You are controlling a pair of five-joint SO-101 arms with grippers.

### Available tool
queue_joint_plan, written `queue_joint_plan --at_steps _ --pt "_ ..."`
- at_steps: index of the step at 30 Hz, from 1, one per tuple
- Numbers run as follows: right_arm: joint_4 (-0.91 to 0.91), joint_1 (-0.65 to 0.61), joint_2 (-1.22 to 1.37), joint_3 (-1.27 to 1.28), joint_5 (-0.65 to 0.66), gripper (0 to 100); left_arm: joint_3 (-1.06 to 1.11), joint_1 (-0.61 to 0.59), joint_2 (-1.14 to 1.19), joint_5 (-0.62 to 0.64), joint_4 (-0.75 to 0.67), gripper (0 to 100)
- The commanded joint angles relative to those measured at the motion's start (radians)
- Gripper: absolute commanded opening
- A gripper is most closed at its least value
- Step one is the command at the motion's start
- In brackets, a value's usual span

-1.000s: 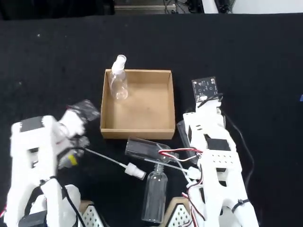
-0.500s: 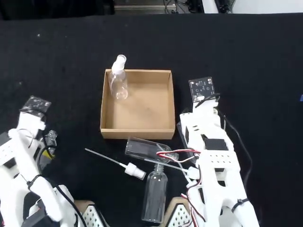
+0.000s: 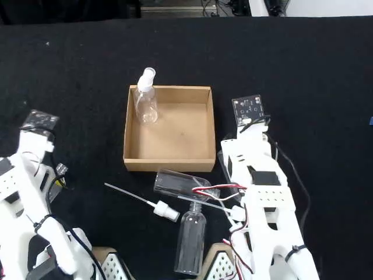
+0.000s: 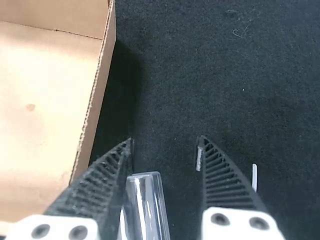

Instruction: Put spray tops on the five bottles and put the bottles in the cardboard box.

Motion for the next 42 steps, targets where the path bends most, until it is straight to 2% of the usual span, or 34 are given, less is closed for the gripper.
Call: queue_joint_plan --at_steps 1,6,11,16,24,26,30,35,37,40,42 --pt "0.005 -0.012 -0.038 -0.013 -0.003 18.1 -0.067 0.031 0.002 -0.112 -0.002 27" --pt "0.005 -0.014 -0.038 -0.013 -0.003 18.1 -0.044 0.03 0.015 -0.193 -0.018 27" --pt "0.005 -0.014 -0.038 -0.012 -0.003 18.1 -0.047 0.028 0.167 -0.201 -0.101 27" --pt "0.005 -0.014 -0.038 -0.012 -0.003 18.1 -0.125 0.025 0.316 -0.201 -0.1 27" --pt "0.005 -0.011 -0.038 -0.015 -0.003 18.1 -0.163 -0.005 0.376 -0.203 -0.106 26" --pt "0.005 -0.011 -0.038 -0.015 -0.003 18.1 -0.163 -0.019 0.376 -0.203 -0.1 21" --pt "0.005 -0.011 -0.038 -0.015 -0.003 18.1 -0.133 -0.056 0.365 -0.203 -0.101 3" --pt "0.005 -0.011 -0.038 -0.015 -0.003 18.1 -0.154 -0.194 0.368 -0.19 -0.12 8" --pt "0.005 -0.011 -0.038 -0.015 -0.003 18.1 -0.191 -0.271 0.377 -0.112 -0.164 8" --pt "0.005 -0.014 -0.038 -0.015 -0.003 18.1 -0.234 -0.371 0.408 0.184 -0.213 8" --pt "0.005 -0.015 -0.038 -0.015 -0.003 18.1 -0.286 -0.404 0.456 0.282 -0.181 8"
